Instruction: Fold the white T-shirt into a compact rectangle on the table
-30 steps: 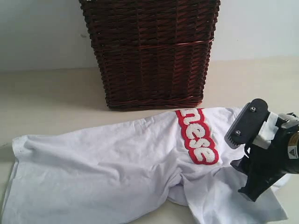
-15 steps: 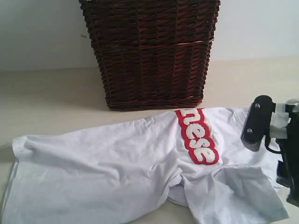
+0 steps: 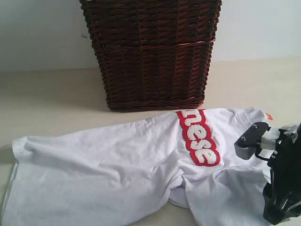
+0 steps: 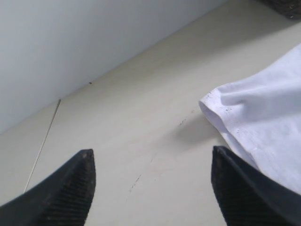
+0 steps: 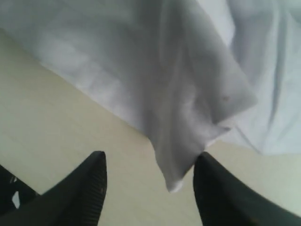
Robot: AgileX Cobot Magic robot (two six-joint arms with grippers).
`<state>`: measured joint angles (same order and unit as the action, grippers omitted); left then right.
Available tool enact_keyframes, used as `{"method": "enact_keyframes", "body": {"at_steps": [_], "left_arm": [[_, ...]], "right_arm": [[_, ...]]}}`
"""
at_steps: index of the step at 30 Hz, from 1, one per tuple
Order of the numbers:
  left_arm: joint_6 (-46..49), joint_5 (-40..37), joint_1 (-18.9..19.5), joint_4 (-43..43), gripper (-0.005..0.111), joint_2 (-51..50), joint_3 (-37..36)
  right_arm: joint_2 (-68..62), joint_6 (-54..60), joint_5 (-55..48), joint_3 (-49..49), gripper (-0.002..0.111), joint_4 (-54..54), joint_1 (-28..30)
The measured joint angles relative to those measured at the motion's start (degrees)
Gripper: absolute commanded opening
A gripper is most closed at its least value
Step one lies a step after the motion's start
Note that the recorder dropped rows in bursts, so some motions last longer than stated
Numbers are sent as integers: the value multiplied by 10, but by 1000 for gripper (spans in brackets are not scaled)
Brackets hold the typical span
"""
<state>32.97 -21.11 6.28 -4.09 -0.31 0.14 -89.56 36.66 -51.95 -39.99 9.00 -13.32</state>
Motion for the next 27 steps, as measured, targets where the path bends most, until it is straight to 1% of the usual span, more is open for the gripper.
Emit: {"method": "enact_keyframes", "body": {"at_steps": [2, 3, 6, 13, 17, 20, 24, 27], "left_arm": [[0, 0, 0, 0, 67, 0, 0], [0, 0, 0, 0, 67, 0, 0], [0, 0, 0, 0, 67, 0, 0], [0, 0, 0, 0, 67, 0, 0], [0, 0, 0, 0, 67, 0, 0], [0, 0, 0, 0, 67, 0, 0], [0, 0, 0, 0, 67, 0, 0], [0, 0, 0, 0, 67, 0, 0]], "right_arm": [[-1, 13, -4, 0, 44, 22, 3], [-1, 15, -4, 0, 37, 28, 4], [-1, 19, -4, 0, 23, 38, 4], [-4, 20, 5, 0, 0, 41, 4], [-4, 30, 8, 0, 0, 52, 4], [-1, 73, -12, 0, 0, 94, 4], [27, 166, -49, 0, 0, 211, 4], [54, 230, -51, 0, 0, 308, 4]]}}
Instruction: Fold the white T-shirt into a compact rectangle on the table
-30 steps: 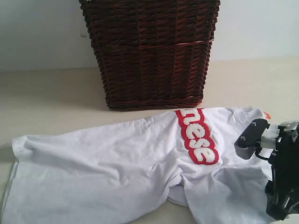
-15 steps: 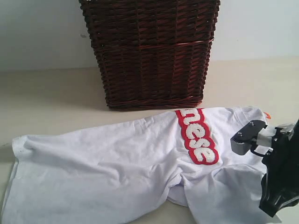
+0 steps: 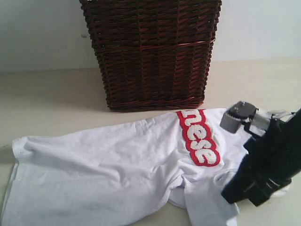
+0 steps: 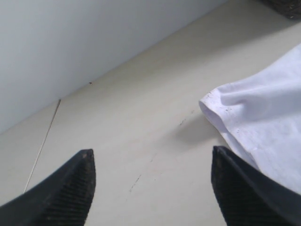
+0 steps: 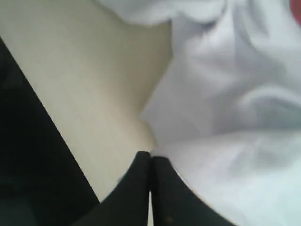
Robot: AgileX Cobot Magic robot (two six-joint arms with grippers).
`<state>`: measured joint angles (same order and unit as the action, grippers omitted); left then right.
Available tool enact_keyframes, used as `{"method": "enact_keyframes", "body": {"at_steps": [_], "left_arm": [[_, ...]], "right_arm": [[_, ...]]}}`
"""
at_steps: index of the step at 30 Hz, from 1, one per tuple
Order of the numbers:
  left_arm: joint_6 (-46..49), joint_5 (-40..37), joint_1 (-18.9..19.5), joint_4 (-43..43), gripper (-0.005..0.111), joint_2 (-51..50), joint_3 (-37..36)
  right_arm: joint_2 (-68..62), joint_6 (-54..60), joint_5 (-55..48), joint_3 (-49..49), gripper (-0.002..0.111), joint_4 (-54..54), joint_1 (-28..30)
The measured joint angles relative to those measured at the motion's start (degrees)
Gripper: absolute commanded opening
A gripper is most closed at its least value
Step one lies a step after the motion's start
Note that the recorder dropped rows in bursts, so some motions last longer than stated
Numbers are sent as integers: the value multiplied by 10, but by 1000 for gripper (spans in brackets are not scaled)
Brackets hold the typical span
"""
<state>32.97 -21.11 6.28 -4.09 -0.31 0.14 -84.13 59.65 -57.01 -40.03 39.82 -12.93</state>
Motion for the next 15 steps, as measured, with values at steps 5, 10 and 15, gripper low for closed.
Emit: {"method": "enact_keyframes", "body": {"at_steps": [5, 10, 15], "left_arm": [[0, 0, 0, 0, 67, 0, 0], [0, 0, 0, 0, 67, 0, 0], [0, 0, 0, 0, 67, 0, 0]], "right_arm": [[15, 80, 69, 0, 0, 148, 0], [15, 101, 232, 0, 0, 230, 0], [15, 105, 431, 0, 0, 275, 0]]}}
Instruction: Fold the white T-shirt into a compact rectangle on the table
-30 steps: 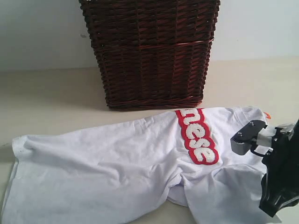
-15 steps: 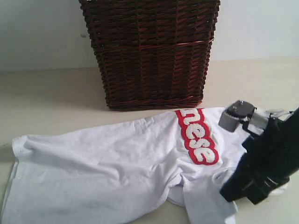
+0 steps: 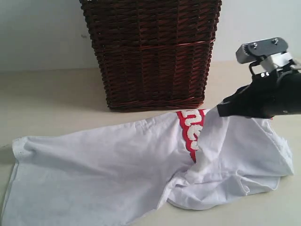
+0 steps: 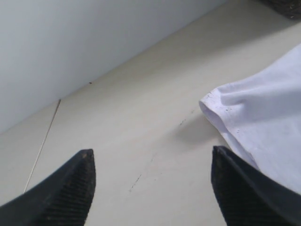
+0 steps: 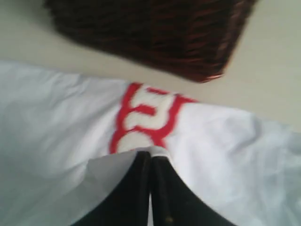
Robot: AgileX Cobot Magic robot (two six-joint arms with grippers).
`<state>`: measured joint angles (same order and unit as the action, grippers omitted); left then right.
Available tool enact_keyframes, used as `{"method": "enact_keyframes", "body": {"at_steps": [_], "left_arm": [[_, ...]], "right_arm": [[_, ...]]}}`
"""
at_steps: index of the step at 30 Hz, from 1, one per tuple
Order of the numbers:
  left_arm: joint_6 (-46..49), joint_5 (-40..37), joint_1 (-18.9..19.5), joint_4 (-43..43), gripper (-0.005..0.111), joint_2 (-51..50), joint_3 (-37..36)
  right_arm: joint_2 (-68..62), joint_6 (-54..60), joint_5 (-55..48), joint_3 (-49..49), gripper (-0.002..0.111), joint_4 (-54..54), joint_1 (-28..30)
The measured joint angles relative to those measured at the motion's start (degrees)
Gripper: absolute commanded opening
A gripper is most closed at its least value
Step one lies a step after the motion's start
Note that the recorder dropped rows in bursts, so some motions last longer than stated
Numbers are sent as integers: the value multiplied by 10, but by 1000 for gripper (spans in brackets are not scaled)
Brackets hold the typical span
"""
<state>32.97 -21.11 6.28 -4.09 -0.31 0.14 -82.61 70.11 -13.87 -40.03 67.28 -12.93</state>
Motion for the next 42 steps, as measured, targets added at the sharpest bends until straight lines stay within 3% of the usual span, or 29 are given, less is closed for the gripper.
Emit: {"method": "enact_keyframes", "body": {"at_steps": [4, 9, 17, 22, 26, 33, 36, 42], "left_arm": [[0, 0, 0, 0, 67, 0, 0], [0, 0, 0, 0, 67, 0, 0], [0, 0, 0, 0, 67, 0, 0], [0, 0, 0, 0, 67, 0, 0], [0, 0, 0, 0, 67, 0, 0], [0, 0, 0, 0, 67, 0, 0], [0, 0, 0, 0, 67, 0, 0], [0, 0, 0, 0, 67, 0, 0]], "right_arm": [[-2, 0, 87, 0, 0, 13, 1], [-32, 1, 103, 0, 0, 19, 1], [-85, -3, 173, 0, 11, 29, 1], [-121, -25, 244, -12, 10, 28, 1], [-128, -43, 237, -33, 5, -9, 1], [-128, -49, 104, -73, 3, -100, 1], [-124, 4, -29, -82, 2, -171, 2], [-113, 237, -361, -85, 5, -343, 1]]}}
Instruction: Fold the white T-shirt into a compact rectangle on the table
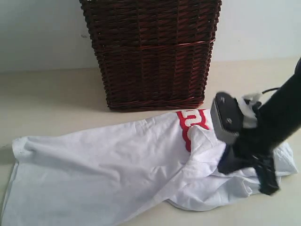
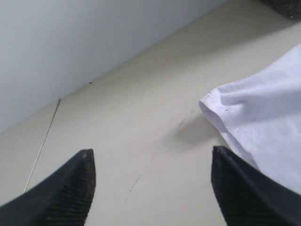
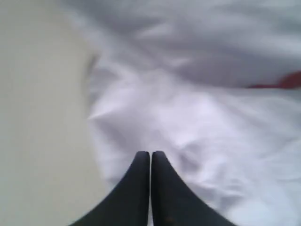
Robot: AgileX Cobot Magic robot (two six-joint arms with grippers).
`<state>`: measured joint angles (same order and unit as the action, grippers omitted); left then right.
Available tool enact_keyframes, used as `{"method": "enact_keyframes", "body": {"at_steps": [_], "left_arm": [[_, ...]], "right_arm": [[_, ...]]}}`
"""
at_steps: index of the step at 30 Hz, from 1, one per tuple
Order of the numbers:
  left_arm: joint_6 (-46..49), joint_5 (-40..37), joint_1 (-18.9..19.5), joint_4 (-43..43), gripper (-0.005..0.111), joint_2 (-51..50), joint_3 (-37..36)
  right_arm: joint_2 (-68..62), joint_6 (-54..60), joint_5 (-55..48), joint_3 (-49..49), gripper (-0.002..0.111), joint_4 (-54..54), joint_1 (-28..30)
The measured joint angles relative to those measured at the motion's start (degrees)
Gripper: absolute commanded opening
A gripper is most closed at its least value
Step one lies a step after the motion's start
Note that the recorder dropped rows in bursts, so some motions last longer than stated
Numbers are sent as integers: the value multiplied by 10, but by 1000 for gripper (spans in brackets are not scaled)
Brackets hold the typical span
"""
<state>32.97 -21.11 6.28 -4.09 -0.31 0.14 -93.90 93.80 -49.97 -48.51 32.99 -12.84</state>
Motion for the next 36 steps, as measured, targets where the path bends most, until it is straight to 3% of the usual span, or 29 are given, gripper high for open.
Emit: {"method": "enact_keyframes", "body": {"at_steps": [3, 6, 8, 12, 14, 18, 22, 24, 27, 29, 36], "left_arm": [[0, 0, 0, 0, 67, 0, 0], [0, 0, 0, 0, 67, 0, 0], [0, 0, 0, 0, 67, 0, 0], [0, 0, 0, 0, 67, 0, 0], [0, 0, 0, 0, 67, 0, 0], [0, 0, 0, 0, 67, 0, 0], [0, 0, 0, 0, 67, 0, 0], [0, 0, 0, 0, 67, 0, 0], [0, 0, 0, 0, 67, 0, 0], [0, 0, 0, 0, 67, 0, 0], [0, 0, 0, 0, 67, 0, 0]], "right_arm": [[-4, 35, -81, 0, 20, -98, 0], [-8, 50, -83, 0, 49, -167, 0], [-9, 55, -46, 0, 52, -173, 1], [-30, 41, -9, -1, 51, -157, 1], [-50, 26, -9, -1, 46, -156, 1], [-89, 8, 26, -1, 0, -142, 1], [-93, -20, 33, -2, 0, -119, 1], [-90, -24, -10, -2, 0, -118, 1], [-66, -22, -155, -2, 0, -112, 1], [-55, -15, -184, -2, 0, -94, 1], [-53, 0, -190, -2, 0, 8, 1]]}}
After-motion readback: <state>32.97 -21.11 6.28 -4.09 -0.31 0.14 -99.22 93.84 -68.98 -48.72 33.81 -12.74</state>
